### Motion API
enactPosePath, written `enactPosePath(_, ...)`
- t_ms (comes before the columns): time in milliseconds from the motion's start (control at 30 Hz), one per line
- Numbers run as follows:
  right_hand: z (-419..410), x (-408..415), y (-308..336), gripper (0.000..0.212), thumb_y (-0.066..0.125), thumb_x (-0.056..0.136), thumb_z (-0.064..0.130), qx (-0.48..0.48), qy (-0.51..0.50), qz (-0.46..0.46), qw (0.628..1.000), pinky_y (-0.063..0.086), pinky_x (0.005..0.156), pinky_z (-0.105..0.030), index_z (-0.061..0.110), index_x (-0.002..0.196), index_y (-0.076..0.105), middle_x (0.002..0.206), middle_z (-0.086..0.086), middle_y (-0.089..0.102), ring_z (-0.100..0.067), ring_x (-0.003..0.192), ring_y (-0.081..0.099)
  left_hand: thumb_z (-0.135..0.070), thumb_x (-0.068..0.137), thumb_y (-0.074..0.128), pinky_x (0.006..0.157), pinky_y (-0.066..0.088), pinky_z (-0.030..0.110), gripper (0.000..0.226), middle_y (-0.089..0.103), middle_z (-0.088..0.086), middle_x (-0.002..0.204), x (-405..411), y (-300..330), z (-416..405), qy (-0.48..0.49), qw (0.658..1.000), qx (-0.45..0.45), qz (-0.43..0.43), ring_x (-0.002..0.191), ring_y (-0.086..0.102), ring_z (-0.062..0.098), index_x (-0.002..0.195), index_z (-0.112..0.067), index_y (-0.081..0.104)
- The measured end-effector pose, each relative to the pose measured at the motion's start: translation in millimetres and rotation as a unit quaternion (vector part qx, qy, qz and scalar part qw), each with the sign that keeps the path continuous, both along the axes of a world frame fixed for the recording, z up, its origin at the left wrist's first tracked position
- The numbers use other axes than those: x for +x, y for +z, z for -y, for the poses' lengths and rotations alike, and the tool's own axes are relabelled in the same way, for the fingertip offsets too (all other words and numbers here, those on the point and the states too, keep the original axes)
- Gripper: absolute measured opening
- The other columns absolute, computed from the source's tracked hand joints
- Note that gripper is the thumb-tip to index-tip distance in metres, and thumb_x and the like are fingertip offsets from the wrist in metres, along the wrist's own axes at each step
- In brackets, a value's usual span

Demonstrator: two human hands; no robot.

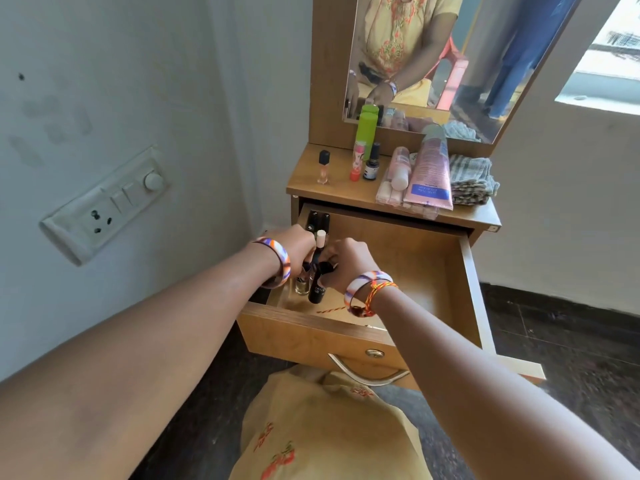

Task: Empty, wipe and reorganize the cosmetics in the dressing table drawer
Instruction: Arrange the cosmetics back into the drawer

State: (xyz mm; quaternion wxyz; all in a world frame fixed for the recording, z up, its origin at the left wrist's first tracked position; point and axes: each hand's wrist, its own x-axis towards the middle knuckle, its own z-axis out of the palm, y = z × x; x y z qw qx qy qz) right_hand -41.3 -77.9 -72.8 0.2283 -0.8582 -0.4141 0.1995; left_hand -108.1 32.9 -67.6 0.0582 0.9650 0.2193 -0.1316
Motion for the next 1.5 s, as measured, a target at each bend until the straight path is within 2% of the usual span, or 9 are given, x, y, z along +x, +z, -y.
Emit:
enactPosePath(133,-4.3,-5.9,-6.4,0.035,0.069,0.078,-0.003,0.011,0.000,0.000,1.000,0.052,0.092,-0.029,0.005,0.113,0.067,0.114,-0.013,0.066,-0.026,0.104,0.063,-0.008,0.086,0.062,0.065,0.050,0.030,0.019,0.066,0.012,0.098,-4.1,-6.5,0.9,-0.011,1.000,0.026,-0.007,0.073,0.057,0.025,0.105,-0.008,0.066)
enactPosePath(300,-8.7,-9.0,-13.0,0.036,0.066,0.080,-0.005,0.017,-0.001,0.003,1.000,0.051,0.093,-0.030,0.006,0.114,0.066,0.114,-0.013,0.066,-0.027,0.107,0.063,-0.004,0.089,0.056,0.061,0.041,0.024,0.019,0.061,0.010,0.088,-6.6,-7.5,2.0,-0.020,0.999,0.042,-0.001,0.069,0.053,0.022,0.106,-0.007,0.064)
enactPosePath(533,-7.9,-11.9,-18.3,0.033,0.063,0.083,-0.003,0.017,-0.012,-0.013,1.000,0.051,0.092,-0.030,0.005,0.115,0.065,0.113,-0.014,0.067,-0.027,0.106,0.063,-0.006,0.091,0.053,0.065,0.048,0.025,0.016,0.055,0.007,0.083,-8.1,-11.0,3.0,-0.030,0.999,0.043,0.000,0.071,0.055,0.021,0.103,-0.007,0.064)
enactPosePath(767,-7.1,-12.6,-21.7,0.033,0.064,0.082,-0.003,0.019,-0.014,-0.027,0.999,0.052,0.092,-0.032,0.005,0.114,0.064,0.114,-0.014,0.066,-0.029,0.107,0.062,-0.007,0.091,0.054,0.064,0.045,0.023,0.018,0.058,0.009,0.086,-8.0,-13.1,2.7,-0.036,0.998,0.048,-0.005,0.071,0.053,0.020,0.107,-0.008,0.063)
enactPosePath(833,-6.1,-12.1,-22.6,0.032,0.065,0.082,-0.002,0.019,-0.017,-0.036,0.999,0.051,0.093,-0.032,0.004,0.114,0.064,0.114,-0.014,0.066,-0.029,0.107,0.062,-0.009,0.091,0.055,0.066,0.050,0.024,0.017,0.058,0.007,0.085,-7.8,-14.2,1.8,-0.036,0.998,0.046,-0.008,0.072,0.056,0.021,0.105,-0.009,0.064)
enactPosePath(933,-4.8,-10.7,-23.1,0.032,0.067,0.082,0.000,0.022,-0.026,-0.046,0.998,0.051,0.092,-0.030,0.004,0.114,0.064,0.116,-0.014,0.065,-0.028,0.108,0.061,-0.011,0.089,0.059,0.074,0.056,0.027,0.018,0.065,0.009,0.091,-7.8,-16.4,0.7,-0.034,0.999,0.038,-0.009,0.078,0.063,0.023,0.106,-0.010,0.066)
enactPosePath(1200,-3.7,-9.7,-26.3,0.040,0.067,0.082,0.001,0.005,-0.020,-0.066,0.998,0.051,0.092,-0.027,0.005,0.121,0.061,0.120,-0.014,0.064,-0.027,0.109,0.061,-0.019,0.081,0.071,0.075,0.053,0.025,0.031,0.066,0.007,0.105,-5.2,-5.4,-4.7,-0.034,0.999,-0.023,-0.013,0.092,0.065,0.022,0.110,-0.011,0.066)
enactPosePath(1333,0.5,4.7,-20.0,0.042,0.072,0.077,0.001,-0.011,-0.023,-0.067,0.997,0.048,0.080,-0.020,0.006,0.117,0.062,0.115,-0.010,0.064,-0.024,0.105,0.062,-0.016,0.078,0.074,0.066,0.043,0.019,0.028,0.069,0.007,0.104,2.5,19.9,-19.8,-0.001,0.995,-0.081,0.053,0.082,0.057,0.013,0.105,-0.007,0.069)
enactPosePath(1500,-4.0,45.4,14.9,0.031,0.075,0.074,0.004,0.026,-0.053,-0.048,0.997,0.046,0.072,-0.018,0.008,0.103,0.067,0.089,-0.002,0.062,-0.014,0.083,0.058,-0.014,0.082,0.069,0.077,0.041,0.023,0.021,0.069,0.009,0.105,23.4,56.9,-43.8,0.055,0.974,-0.065,0.209,0.085,0.057,0.014,0.102,-0.007,0.070)
